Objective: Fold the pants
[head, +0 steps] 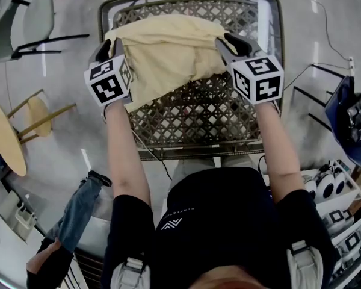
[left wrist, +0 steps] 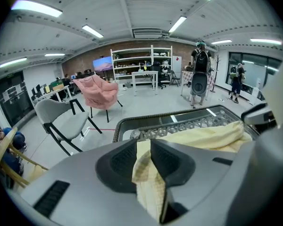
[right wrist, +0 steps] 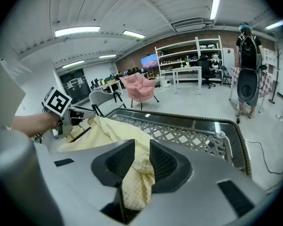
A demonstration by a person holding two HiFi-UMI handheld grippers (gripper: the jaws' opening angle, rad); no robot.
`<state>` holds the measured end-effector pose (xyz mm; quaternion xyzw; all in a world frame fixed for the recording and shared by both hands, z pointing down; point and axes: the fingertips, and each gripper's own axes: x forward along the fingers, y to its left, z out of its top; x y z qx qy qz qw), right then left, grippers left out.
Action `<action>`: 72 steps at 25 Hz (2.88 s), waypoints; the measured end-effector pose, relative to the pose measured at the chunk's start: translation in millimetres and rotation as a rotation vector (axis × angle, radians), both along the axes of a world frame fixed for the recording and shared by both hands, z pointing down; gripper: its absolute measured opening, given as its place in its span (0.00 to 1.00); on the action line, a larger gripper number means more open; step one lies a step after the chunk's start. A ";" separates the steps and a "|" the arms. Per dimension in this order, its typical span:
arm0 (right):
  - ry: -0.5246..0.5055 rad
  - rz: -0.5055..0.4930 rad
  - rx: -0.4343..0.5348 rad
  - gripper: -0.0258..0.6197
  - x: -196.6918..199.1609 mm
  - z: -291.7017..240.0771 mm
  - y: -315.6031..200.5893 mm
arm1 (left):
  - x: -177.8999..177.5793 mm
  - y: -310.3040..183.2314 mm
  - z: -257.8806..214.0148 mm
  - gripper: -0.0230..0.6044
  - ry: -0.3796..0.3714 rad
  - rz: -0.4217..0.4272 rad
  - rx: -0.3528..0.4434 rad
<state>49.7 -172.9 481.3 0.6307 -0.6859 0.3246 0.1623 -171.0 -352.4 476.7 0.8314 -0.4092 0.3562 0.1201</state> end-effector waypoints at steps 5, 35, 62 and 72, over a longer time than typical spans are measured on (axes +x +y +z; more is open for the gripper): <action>-0.002 -0.007 0.007 0.19 -6.2 -2.9 3.8 | -4.3 7.4 -10.1 0.16 -0.002 0.000 0.017; -0.062 -0.227 0.035 0.12 -12.7 -29.1 73.7 | 64.8 193.0 -26.8 0.07 0.051 0.098 -0.101; -0.029 -0.429 0.048 0.12 10.9 -63.8 145.5 | 126.2 335.4 -54.0 0.07 0.126 0.081 -0.082; -0.068 -0.588 0.032 0.12 27.8 -54.2 136.9 | 158.0 348.1 -44.1 0.07 0.115 -0.035 -0.103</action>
